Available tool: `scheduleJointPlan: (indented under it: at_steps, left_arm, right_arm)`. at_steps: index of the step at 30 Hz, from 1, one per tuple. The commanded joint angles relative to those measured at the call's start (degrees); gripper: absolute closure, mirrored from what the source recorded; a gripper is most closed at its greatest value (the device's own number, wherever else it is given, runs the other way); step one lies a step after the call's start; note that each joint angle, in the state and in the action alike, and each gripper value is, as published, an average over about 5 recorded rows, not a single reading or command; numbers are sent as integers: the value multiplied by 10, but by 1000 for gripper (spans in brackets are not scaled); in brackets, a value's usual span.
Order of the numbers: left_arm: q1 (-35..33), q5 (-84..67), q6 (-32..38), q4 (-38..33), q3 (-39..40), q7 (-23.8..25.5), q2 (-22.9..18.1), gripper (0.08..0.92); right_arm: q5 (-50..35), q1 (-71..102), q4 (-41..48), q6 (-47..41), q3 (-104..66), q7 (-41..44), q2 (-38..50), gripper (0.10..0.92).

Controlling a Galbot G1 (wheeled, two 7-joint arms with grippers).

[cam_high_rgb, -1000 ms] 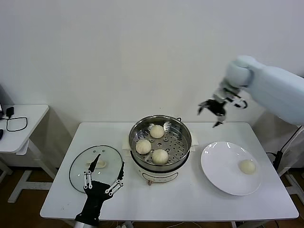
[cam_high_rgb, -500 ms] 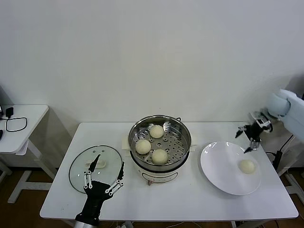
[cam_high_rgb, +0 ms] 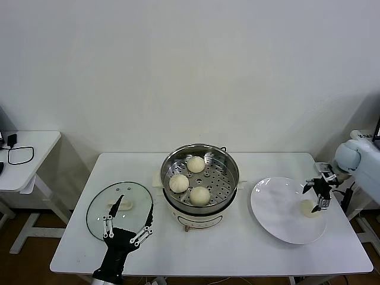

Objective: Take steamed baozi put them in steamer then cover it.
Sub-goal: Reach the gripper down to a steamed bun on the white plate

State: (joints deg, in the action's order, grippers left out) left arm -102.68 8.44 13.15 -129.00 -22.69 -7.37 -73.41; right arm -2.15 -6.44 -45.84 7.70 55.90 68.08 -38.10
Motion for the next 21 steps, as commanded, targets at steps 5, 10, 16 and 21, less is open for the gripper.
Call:
scheduleJointPlan:
  at_steps: [5, 10, 16, 21]
  left_arm:
    - [1, -2, -2, 0, -1, 0, -1, 177]
    - [3, -4, -2, 0, -3, 0, 0, 177]
    - [8, -5, -4, -1, -1, 0, 1, 177]
    - [15, -6, -4, 1, 5, 0, 6, 177]
  right_arm:
    - [25, 44, 14, -6, -29, -19, -2, 203]
    - [27, 40, 7, -5, -31, -23, 1, 246]
    - [13, -29, -40, -10, 0, -9, 16, 379]
    - [-58, -194, -109, -34, 118, 61, 18, 408]
